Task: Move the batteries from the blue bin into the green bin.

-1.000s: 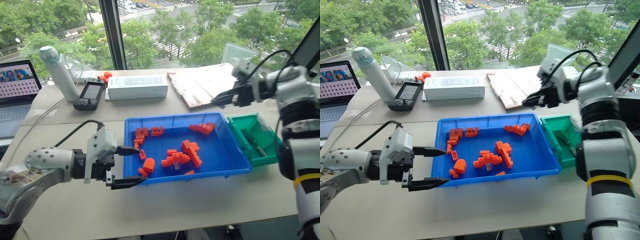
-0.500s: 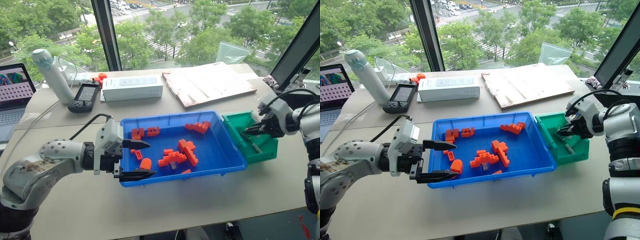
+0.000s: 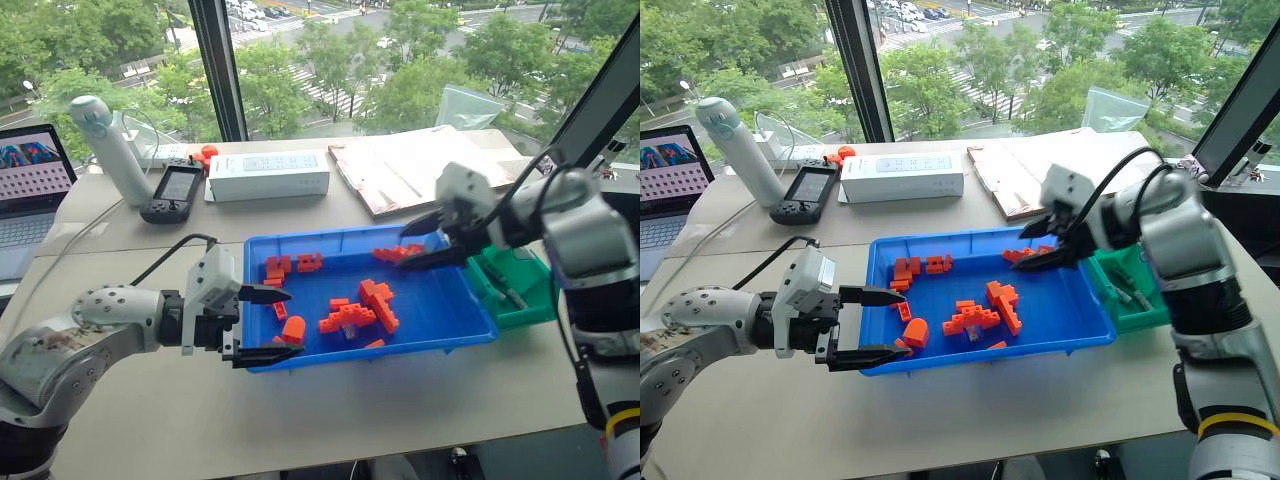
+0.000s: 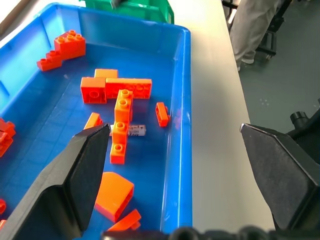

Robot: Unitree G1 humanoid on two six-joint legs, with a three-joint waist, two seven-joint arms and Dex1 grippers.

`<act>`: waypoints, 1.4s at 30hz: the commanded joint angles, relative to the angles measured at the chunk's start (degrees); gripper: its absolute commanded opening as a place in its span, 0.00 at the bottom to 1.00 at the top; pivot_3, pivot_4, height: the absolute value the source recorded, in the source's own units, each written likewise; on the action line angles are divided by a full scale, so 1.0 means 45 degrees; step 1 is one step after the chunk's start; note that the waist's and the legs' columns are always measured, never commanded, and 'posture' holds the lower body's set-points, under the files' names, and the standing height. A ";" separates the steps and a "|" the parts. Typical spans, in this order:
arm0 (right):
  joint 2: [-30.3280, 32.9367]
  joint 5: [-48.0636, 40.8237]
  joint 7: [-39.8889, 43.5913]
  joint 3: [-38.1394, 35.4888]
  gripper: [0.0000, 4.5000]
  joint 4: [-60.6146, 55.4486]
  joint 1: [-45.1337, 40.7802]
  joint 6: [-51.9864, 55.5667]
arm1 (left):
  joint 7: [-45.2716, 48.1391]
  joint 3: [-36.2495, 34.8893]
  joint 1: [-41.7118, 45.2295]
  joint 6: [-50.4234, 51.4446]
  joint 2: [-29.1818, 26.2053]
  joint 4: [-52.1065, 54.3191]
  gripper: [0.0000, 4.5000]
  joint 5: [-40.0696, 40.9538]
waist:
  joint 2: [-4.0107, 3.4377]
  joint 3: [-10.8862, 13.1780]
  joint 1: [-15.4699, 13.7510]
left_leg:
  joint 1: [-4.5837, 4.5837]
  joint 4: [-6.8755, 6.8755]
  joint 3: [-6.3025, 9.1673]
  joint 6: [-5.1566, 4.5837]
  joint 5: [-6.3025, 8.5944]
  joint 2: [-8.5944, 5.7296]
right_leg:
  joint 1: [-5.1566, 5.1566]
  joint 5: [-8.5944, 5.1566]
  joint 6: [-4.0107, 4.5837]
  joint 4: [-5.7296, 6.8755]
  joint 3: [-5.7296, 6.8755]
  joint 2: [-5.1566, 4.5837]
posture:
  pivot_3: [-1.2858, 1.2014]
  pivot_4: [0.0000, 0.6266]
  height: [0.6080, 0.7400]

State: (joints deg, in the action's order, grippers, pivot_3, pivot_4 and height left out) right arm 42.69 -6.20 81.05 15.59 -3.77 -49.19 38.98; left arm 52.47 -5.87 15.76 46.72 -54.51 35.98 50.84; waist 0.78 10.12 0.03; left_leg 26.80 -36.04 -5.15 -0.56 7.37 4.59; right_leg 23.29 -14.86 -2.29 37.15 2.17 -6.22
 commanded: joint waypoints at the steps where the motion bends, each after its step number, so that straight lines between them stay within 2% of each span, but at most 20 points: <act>1: -0.0257 0.0135 -0.0725 0.0484 0.76 -0.0931 0.0267 -0.0075 | -0.0065 -0.0566 -0.0043 0.0049 -0.0335 0.0453 1.00 0.0117 | 0.0000 0.0001 -0.0128 | 0.0012 -0.0011 -0.0003 0.0000 0.0000 -0.0001 | 0.0008 0.0001 -0.0001 0.0000 0.0001 -0.0002 | 0.52 0.24 1.00; 7: -0.1023 0.0302 -0.1451 0.1579 0.76 -0.0730 0.0788 -0.0070 | -0.0173 -0.0840 -0.0359 0.0120 -0.0767 0.0656 1.00 0.0056 | 0.0001 0.0000 -0.0154 | 0.0012 -0.0021 -0.0001 0.0004 0.0001 0.0006 | 0.0012 0.0008 0.0003 0.0006 0.0001 0.0002 | 0.52 0.24 1.00; 11: -0.1254 0.0374 -0.1769 0.1860 0.52 -0.0221 0.0852 -0.0316 | -0.0220 -0.1006 -0.0516 0.0168 -0.0868 0.0745 1.00 0.0130 | 0.0001 0.0000 -0.0155 | 0.0012 -0.0021 -0.0003 0.0003 0.0000 0.0006 | 0.0012 0.0008 0.0003 0.0004 0.0002 0.0002 | 0.52 0.24 1.00; 14: -0.1286 0.0373 -0.1795 0.1933 0.30 -0.0042 0.0814 -0.0486 | -0.0234 -0.1020 -0.0579 0.0153 -0.0878 0.0758 1.00 0.0090 | 0.0001 0.0000 -0.0138 | 0.0013 -0.0019 -0.0003 0.0002 0.0000 0.0007 | 0.0013 0.0008 0.0004 0.0005 0.0001 0.0003 | 0.52 0.24 1.00; 17: -0.1519 -0.0133 -0.1770 0.1352 0.10 0.0359 0.0318 -0.0400 | -0.0251 -0.1005 -0.0606 0.0133 -0.0889 0.0754 1.00 0.0047 | 0.0001 0.0000 -0.0138 | 0.0011 -0.0017 -0.0003 0.0002 0.0000 0.0007 | 0.0011 0.0008 0.0003 0.0004 0.0002 0.0004 | 0.52 0.24 1.00; 20: -0.1722 -0.0050 -0.2293 0.0772 0.10 0.1513 -0.0292 -0.1100 | -0.0254 -0.1034 -0.0655 0.0117 -0.0909 0.0774 1.00 0.0061 | 0.0001 0.0000 -0.0129 | 0.0012 -0.0019 -0.0003 0.0002 -0.0001 0.0007 | 0.0013 0.0009 0.0005 0.0006 0.0002 0.0004 | 0.52 0.24 1.00; 26: -0.2708 0.1019 -0.5031 0.0099 0.10 0.5207 -0.1672 -0.2678 | -0.0186 -0.0978 -0.0662 0.0043 -0.0906 0.0729 1.00 0.0007 | 0.0002 -0.0001 -0.0134 | 0.0009 -0.0016 -0.0004 0.0004 -0.0001 0.0007 | 0.0011 0.0009 0.0006 0.0004 0.0003 0.0005 | 0.52 0.24 1.00; 29: -0.2896 0.1188 -0.5196 0.0130 0.10 0.5741 -0.1818 -0.2971 | -0.0147 -0.0970 -0.0679 -0.0002 -0.0900 0.0705 1.00 -0.0039 | 0.0002 -0.0001 -0.0136 | 0.0013 -0.0008 -0.0006 0.0003 -0.0001 0.0005 | 0.0013 0.0009 0.0006 0.0000 0.0002 0.0005 | 0.52 0.24 1.00; 30: -0.2938 0.1231 -0.5238 0.0120 0.33 0.5796 -0.1836 -0.3045 | -0.0137 -0.0970 -0.0682 -0.0007 -0.0901 0.0699 1.00 -0.0046 | 0.0001 0.0000 -0.0130 | 0.0013 -0.0007 -0.0006 0.0002 -0.0001 0.0006 | 0.0014 0.0009 0.0006 0.0001 0.0003 0.0005 | 0.52 0.24 1.00; 33: -0.2959 0.1072 -0.5006 0.0001 0.52 0.5510 -0.1836 -0.2996 | -0.0123 -0.0975 -0.0687 -0.0020 -0.0903 0.0686 1.00 -0.0072 | 0.0001 0.0000 -0.0098 | 0.0015 0.0005 -0.0010 0.0001 -0.0002 0.0006 | 0.0023 0.0009 0.0006 0.0001 0.0001 0.0005 | 0.52 0.24 1.00; 36: -0.2797 0.0336 -0.4105 -0.0126 0.76 0.4362 -0.1649 -0.2037 | -0.0071 -0.1021 -0.0764 -0.0044 -0.0930 0.0705 1.00 -0.0089 | 0.0001 0.0000 -0.0072 | 0.0014 0.0009 -0.0010 0.0001 -0.0002 0.0007 | 0.0025 0.0009 0.0006 0.0002 0.0000 0.0006 | 0.52 0.24 1.00; 42: -0.1816 -0.1094 -0.1972 0.0793 0.76 0.0789 -0.0312 0.0529 | 0.0093 -0.1022 -0.0843 -0.0075 -0.0990 0.0706 1.00 -0.0168 | 0.0002 -0.0001 -0.0145 | 0.0014 0.0010 -0.0006 0.0000 -0.0001 0.0008 | 0.0018 0.0008 0.0006 0.0001 0.0004 0.0006 | 0.52 0.24 1.00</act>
State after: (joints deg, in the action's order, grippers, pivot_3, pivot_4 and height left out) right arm 33.48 -9.42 70.08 18.10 3.95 -51.61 38.31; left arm 52.44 -9.19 12.15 47.43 -58.28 37.97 50.35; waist 0.79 10.11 -0.63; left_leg 26.85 -36.00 -5.17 -0.56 7.37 4.62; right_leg 23.36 -14.82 -2.26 37.15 2.20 -6.19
